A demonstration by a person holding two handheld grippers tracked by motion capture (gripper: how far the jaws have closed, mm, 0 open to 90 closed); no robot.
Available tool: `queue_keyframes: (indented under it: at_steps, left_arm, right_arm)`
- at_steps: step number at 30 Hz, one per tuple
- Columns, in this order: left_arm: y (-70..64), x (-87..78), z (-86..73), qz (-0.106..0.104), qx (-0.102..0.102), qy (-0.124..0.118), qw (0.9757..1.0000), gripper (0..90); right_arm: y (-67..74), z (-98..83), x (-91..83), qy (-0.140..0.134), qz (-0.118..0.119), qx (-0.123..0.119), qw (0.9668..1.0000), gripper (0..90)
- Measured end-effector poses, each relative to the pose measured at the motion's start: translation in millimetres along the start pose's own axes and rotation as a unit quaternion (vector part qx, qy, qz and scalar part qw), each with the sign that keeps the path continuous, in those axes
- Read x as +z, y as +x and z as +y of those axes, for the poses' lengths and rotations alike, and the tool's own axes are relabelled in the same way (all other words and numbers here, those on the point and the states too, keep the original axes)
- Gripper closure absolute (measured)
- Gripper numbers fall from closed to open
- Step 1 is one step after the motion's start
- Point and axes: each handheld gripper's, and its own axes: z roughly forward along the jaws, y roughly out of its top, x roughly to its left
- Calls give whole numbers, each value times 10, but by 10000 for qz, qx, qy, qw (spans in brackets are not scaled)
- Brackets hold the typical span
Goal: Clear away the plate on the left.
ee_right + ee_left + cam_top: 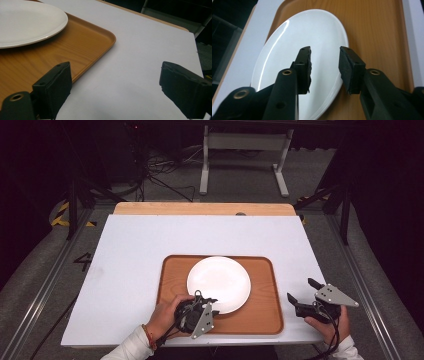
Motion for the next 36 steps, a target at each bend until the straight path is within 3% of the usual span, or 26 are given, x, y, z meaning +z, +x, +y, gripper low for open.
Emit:
queue_keyframes:
  at_steps: [1,3,8,9,13,14,19,22,24,29,32,36]
  left_arm:
    - [9,-8,-11,-11,-172,-74,9998,592]
    - [33,-23,-25,46,-220,-101,9997,555]
    - [72,-70,-42,137,-146,-94,9998,478]
    - [69,-86,-48,174,-231,-79,9995,460]
    - [133,-134,-64,335,-229,-100,9991,354]
    - [152,-148,-75,367,-318,-117,9987,354]
    - [237,-227,-133,346,-537,-181,9978,234]
    - [279,-256,-163,171,-670,-313,9971,174]
    - [303,-273,-185,191,-648,-286,9973,167]
    - [384,-315,-251,282,-851,-266,9956,149]
    - [430,-350,-293,409,-813,-179,9957,149]
    - [494,-377,-382,456,-947,-90,9944,138]
  right_arm:
    - [-9,9,-7,-42,0,61,10000,115]
    - [-17,15,-20,-97,41,147,9998,115]
    - [3,5,-9,-45,-8,21,10000,118]
    - [8,12,-18,-104,-21,4,9999,119]
    - [17,14,-16,-88,9,-28,10000,119]
    - [17,14,-16,-88,9,-28,10000,119]
    - [13,18,-9,-77,55,51,9999,119]
    - [7,14,-5,-77,41,77,9999,119]
    - [6,3,3,-62,51,71,9999,119]
    - [15,-5,18,-16,58,66,10000,119]
    - [29,-8,23,20,52,-7,10000,119]
    - [15,-17,51,57,47,4,10000,119]
